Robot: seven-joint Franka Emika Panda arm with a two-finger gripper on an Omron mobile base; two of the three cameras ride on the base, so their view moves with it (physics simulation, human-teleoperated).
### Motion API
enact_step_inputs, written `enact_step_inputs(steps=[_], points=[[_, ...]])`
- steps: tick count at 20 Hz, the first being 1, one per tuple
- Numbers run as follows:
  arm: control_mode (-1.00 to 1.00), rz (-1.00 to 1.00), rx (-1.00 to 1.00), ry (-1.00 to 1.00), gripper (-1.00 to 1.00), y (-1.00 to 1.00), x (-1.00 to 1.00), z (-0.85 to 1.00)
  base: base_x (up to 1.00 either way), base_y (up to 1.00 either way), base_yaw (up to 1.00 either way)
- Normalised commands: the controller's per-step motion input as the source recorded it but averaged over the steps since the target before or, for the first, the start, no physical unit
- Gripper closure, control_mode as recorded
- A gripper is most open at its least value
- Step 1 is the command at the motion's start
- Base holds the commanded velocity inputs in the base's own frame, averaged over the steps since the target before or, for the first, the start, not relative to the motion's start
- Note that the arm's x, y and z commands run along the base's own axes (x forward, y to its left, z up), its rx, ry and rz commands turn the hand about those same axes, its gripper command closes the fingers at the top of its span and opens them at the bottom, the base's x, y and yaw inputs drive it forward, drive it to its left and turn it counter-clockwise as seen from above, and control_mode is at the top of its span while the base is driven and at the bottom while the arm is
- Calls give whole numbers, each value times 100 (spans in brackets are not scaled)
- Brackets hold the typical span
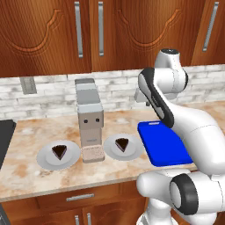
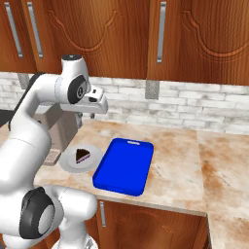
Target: Move the dessert items from the plates to the tray.
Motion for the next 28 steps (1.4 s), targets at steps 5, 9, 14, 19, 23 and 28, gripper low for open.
enact_step_inputs(steps=[5, 9, 14, 19, 23, 28], points=[[-100, 0, 0, 0, -100, 0, 0, -14, 0, 0, 0], [-100, 0, 0, 0, -100, 0, 0, -26, 0, 0, 0], [-100, 0, 0, 1, -100, 0, 0, -26, 0, 0, 0], [-100, 0, 0, 3, -100, 0, 0, -28, 0, 0, 0], [-100, 0, 0, 2, -100, 0, 0, -33, 0, 0, 0], [-100, 0, 0, 12, -100, 8, 0, -27, 0, 0, 0]])
